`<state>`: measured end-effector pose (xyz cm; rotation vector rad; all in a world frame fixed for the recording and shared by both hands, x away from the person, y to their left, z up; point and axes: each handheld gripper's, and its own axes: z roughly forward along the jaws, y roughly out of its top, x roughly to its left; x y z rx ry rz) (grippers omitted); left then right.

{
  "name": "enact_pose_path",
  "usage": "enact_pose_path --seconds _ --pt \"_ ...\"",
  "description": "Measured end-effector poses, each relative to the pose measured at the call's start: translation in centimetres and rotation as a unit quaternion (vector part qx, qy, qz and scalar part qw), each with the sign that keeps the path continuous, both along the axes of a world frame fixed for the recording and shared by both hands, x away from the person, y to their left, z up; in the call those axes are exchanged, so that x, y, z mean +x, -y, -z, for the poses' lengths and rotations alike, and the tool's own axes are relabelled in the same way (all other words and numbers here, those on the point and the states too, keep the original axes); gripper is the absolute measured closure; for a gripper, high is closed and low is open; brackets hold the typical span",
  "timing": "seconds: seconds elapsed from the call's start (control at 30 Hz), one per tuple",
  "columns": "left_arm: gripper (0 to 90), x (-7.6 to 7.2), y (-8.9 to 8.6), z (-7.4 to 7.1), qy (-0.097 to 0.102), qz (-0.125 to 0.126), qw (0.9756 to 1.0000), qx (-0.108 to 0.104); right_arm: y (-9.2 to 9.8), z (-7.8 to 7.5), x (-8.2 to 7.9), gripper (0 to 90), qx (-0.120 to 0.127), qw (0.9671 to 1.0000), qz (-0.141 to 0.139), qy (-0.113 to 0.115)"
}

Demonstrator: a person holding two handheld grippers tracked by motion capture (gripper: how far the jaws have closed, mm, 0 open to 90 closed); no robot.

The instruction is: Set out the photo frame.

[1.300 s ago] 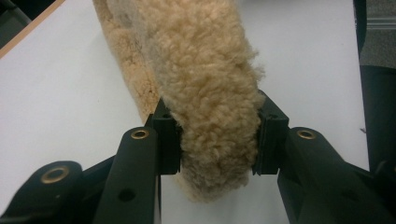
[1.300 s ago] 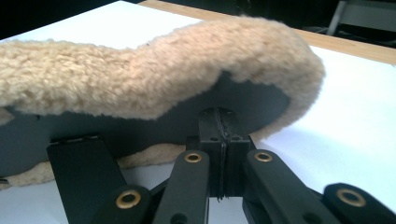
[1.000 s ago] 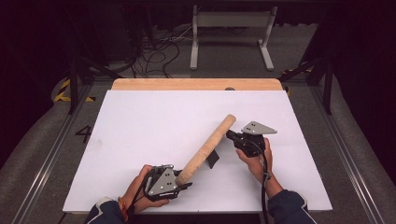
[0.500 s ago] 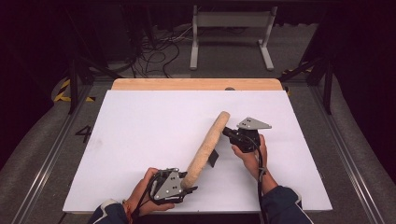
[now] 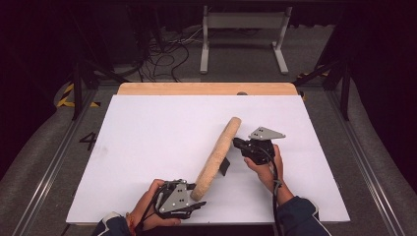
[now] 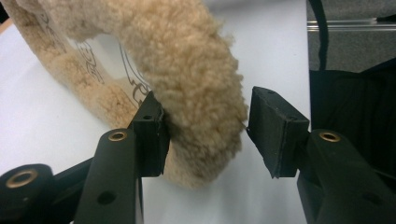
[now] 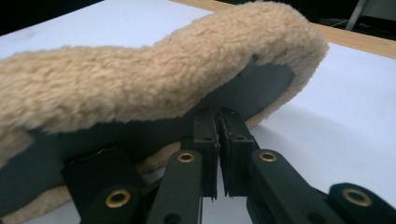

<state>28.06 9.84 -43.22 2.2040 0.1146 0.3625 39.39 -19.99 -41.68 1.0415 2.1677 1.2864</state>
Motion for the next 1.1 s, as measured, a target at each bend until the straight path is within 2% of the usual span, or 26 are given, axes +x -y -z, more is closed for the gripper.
enact_pose_path --seconds 0.1,0.13,0.2,0.27,0.37,0.47,0.53,0.6,0.67,0.93,1.1 --pt "50.0 0.0 -0.6 -0.1 -0.012 0.006 0.9999 -0.010 0.1 -0.3 -0.4 86.2 -0.005 1.0000 -0.007 0.002" --pt "49.8 0.0 -1.0 -0.2 -0.021 0.013 0.9995 -0.021 0.1 -0.6 -0.9 86.0 -0.008 0.9999 -0.013 0.004" --pt "50.1 0.0 -1.5 -0.2 -0.029 0.014 0.9992 -0.025 0.1 -0.8 -1.3 85.6 -0.004 0.9998 -0.020 0.003" --pt "51.8 0.0 -1.8 -0.2 -0.030 0.012 0.9991 -0.027 0.1 -1.0 -1.4 85.7 -0.006 0.9997 -0.024 0.003" --pt "52.5 0.2 -2.6 -0.2 -0.045 0.011 0.9978 -0.048 0.3 -1.3 -1.8 86.2 -0.006 0.9997 -0.025 0.006" --pt "53.2 0.1 -2.7 -0.3 -0.046 0.008 0.9972 -0.058 0.2 -1.3 -1.7 85.9 -0.007 0.9997 -0.022 0.002" --pt "58.0 0.1 -2.4 -0.3 -0.039 0.002 0.9978 -0.053 0.1 -1.2 -1.6 85.8 -0.011 0.9998 -0.017 0.003" --pt "63.2 0.2 -2.2 -0.1 -0.039 -0.005 0.9979 -0.052 0.1 -1.1 -1.2 85.9 -0.007 0.9999 -0.012 0.001" --pt "64.7 0.3 -2.0 -0.1 -0.042 -0.003 0.9976 -0.054 -0.1 -0.9 -0.7 86.9 -0.004 1.0000 -0.006 -0.001" --pt "66.1 0.4 -0.6 0.1 -0.051 0.011 0.9967 -0.062 -0.3 -1.0 1.4 89.2 0.008 0.9999 -0.005 -0.006" --pt "66.1 0.4 0.8 0.1 -0.052 0.017 0.9967 -0.060 -0.7 -1.4 2.8 89.2 -0.003 0.9997 -0.014 -0.019"
